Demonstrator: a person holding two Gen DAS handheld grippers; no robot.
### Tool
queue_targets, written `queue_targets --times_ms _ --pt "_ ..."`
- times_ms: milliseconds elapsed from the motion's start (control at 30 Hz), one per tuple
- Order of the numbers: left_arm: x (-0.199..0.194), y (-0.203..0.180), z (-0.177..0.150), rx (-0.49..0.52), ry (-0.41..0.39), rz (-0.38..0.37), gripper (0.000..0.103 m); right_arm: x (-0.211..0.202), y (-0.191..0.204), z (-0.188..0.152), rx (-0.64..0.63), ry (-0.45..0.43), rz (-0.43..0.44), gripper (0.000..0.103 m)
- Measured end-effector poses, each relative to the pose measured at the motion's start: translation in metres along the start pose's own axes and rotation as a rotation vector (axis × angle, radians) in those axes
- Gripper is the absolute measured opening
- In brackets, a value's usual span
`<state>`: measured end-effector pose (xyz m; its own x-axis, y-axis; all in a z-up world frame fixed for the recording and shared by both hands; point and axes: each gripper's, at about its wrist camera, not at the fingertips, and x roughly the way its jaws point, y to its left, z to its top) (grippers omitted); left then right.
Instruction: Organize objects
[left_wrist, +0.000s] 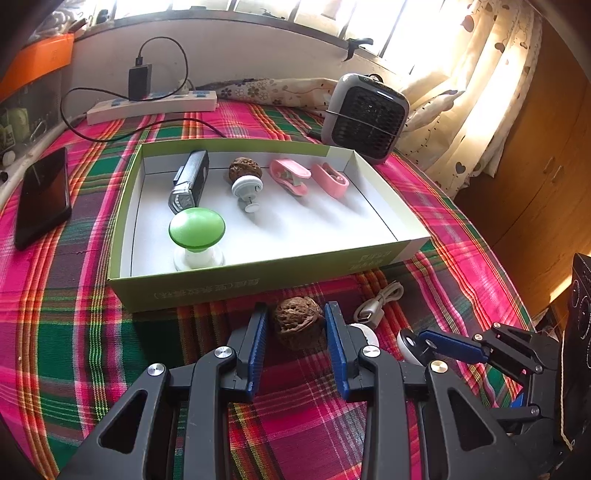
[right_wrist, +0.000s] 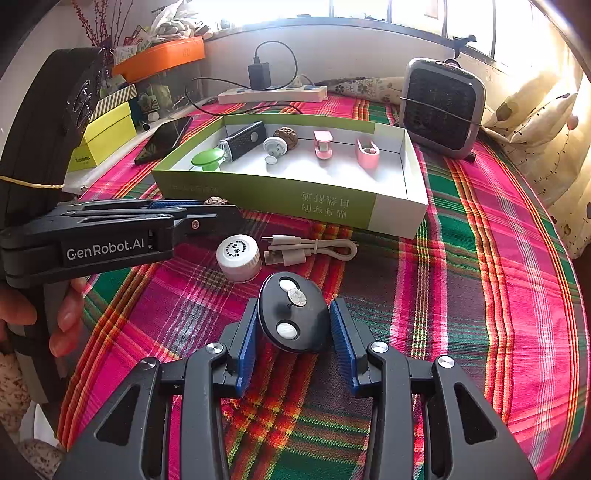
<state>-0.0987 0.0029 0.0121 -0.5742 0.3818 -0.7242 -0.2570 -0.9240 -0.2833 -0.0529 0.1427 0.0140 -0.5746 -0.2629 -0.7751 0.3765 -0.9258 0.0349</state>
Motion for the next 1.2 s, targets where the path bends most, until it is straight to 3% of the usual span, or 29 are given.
queue_targets --times_ms 1200 --pt "-0.022 0.003 -0.006 0.062 -0.059 0.088 0.029 -0.003 0.006 0.005 -0.002 -0.017 0.031 0.039"
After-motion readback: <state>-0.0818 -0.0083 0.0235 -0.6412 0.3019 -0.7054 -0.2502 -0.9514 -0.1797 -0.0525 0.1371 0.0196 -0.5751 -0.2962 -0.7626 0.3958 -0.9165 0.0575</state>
